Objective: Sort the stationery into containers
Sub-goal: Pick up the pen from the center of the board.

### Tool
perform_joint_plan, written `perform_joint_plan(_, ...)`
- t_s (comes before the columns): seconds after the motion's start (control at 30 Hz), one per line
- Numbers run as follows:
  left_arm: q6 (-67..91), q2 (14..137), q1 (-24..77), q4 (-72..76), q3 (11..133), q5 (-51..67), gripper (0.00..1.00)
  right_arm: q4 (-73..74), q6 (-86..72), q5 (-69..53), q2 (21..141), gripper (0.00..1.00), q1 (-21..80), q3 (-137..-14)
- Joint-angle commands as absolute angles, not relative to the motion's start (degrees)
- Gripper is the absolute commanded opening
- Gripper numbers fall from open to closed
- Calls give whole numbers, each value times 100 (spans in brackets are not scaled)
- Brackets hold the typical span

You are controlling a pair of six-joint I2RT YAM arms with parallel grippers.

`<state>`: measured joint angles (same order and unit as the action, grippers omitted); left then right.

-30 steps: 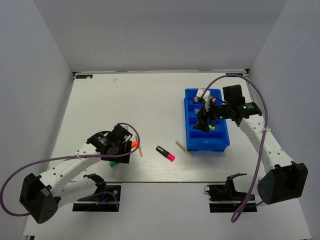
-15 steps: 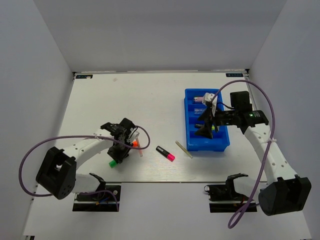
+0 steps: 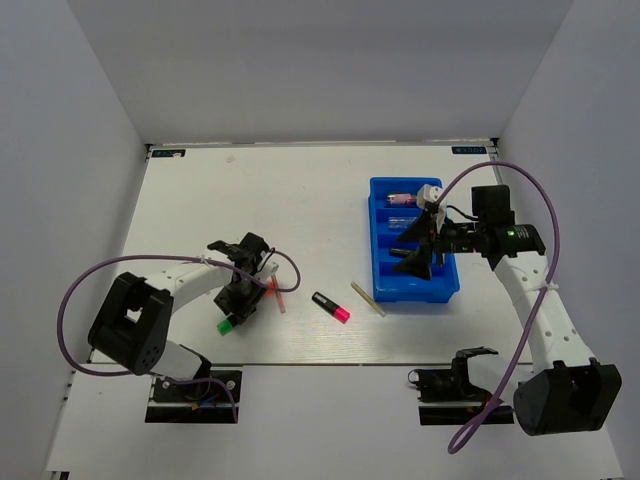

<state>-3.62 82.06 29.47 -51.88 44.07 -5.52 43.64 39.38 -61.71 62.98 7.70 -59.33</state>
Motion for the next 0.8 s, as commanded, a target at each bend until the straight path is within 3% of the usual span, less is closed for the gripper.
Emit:
perform_joint_plan(0.0, -536, 8349, 2856, -4922, 4368, -492, 55, 4482, 4008, -6635, 6117, 83, 659, -5924)
perform_joint_plan(0.17, -501, 8718, 2804, -4746, 4263, -273, 50, 4570, 4060, -6802, 5977, 83, 510, -5906)
perform_joint_plan(0.27, -405, 8973, 2804, -4650, 4228, -255, 32, 4614, 4104, -6925, 5933, 83, 422, -5880)
perform_joint_plan(0.3, -369, 9069, 2786, -4632, 4228, -211, 21, 4640, 4104, -6952, 5933, 83, 387, -5880)
perform_joint_plan(0.4, -220, 9114, 2812, -4649, 4298, -194, 0, 4719, 4166, -7005, 5889, 83, 308, -5880)
perform_joint_plan(0.67, 290, 7903, 3523, -5913, 5201, 113, 0, 4913, 4324, -6970, 5889, 84, 176, -5888)
perform_joint_plan(0.7, 368, 7762, 3603, -5906, 5464, 227, 0, 4887, 4316, -6944, 5915, 78, 184, -5915)
perform_joint_plan(0.73, 395, 7448, 3760, -5880, 5589, 568, 0, 4913, 4307, -6865, 5924, 39, 158, -5932)
perform_joint_plan(0.77, 430, 7383, 3910, -5810, 5729, 684, 0, 4878, 4289, -6769, 5924, 10, 176, -5950)
